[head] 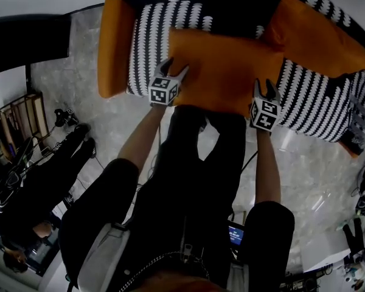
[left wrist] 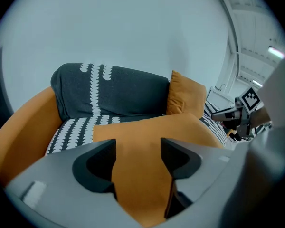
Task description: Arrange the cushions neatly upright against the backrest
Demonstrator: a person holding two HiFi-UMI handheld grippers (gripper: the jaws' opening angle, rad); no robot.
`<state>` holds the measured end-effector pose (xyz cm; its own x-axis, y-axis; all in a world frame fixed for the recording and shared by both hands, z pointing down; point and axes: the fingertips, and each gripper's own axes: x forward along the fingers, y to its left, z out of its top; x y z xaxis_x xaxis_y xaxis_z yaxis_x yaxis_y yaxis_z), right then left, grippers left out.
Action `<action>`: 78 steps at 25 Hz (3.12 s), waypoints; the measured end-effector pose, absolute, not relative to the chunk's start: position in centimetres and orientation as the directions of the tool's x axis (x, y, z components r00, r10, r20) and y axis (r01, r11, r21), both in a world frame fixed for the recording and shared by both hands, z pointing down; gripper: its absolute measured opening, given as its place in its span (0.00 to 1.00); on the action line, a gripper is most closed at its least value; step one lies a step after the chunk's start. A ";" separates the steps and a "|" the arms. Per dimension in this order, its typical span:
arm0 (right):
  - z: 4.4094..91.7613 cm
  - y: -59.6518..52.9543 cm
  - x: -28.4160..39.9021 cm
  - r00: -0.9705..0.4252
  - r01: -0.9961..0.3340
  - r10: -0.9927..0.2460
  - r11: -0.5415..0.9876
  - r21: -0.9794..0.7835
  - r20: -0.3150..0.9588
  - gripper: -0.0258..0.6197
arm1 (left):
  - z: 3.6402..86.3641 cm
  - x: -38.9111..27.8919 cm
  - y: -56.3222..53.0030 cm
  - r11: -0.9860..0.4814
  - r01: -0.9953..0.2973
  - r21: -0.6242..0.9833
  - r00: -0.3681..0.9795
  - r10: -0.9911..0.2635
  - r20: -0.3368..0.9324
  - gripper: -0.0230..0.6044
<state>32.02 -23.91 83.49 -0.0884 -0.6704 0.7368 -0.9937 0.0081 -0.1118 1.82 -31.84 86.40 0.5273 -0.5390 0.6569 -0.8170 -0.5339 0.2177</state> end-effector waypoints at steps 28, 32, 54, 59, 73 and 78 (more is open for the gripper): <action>92.2 -21.9 32.1 -0.254 -0.946 -0.410 -0.084 -0.314 0.876 0.66 | 93.3 -2.0 -31.4 -0.423 -0.827 0.371 0.533 -0.380 0.756 0.61; 91.9 -21.7 31.8 -0.250 -0.951 -0.378 -0.076 -0.299 0.891 0.56 | 93.1 -1.5 -31.0 -0.433 -0.822 0.370 0.534 -0.361 0.764 0.52; 89.9 -20.8 34.5 -0.138 -0.986 -0.410 -0.028 -0.164 0.902 0.07 | 89.7 -0.8 -31.2 -0.457 -0.865 0.209 0.435 -0.473 0.766 0.09; 88.9 -20.7 34.2 -0.115 -0.991 -0.433 -0.011 -0.133 0.894 0.06 | 88.7 -1.0 -31.1 -0.468 -0.862 0.196 0.437 -0.487 0.757 0.07; 87.1 -19.6 33.8 -0.097 -0.992 -0.483 -0.023 -0.124 0.870 0.06 | 86.0 -1.2 -31.4 -0.464 -0.866 0.187 0.438 -0.526 0.729 0.07; 84.0 -21.6 33.5 -0.106 -0.991 -0.517 -0.011 -0.130 0.849 0.06 | 82.4 -1.7 -33.1 -0.448 -0.878 0.167 0.423 -0.568 0.706 0.07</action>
<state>33.49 -21.64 84.05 -0.1060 -0.5170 0.8494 -0.9914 -0.0108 -0.1303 -1.67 -33.14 82.44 0.4234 -0.5676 0.7061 -0.8784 -0.4477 0.1669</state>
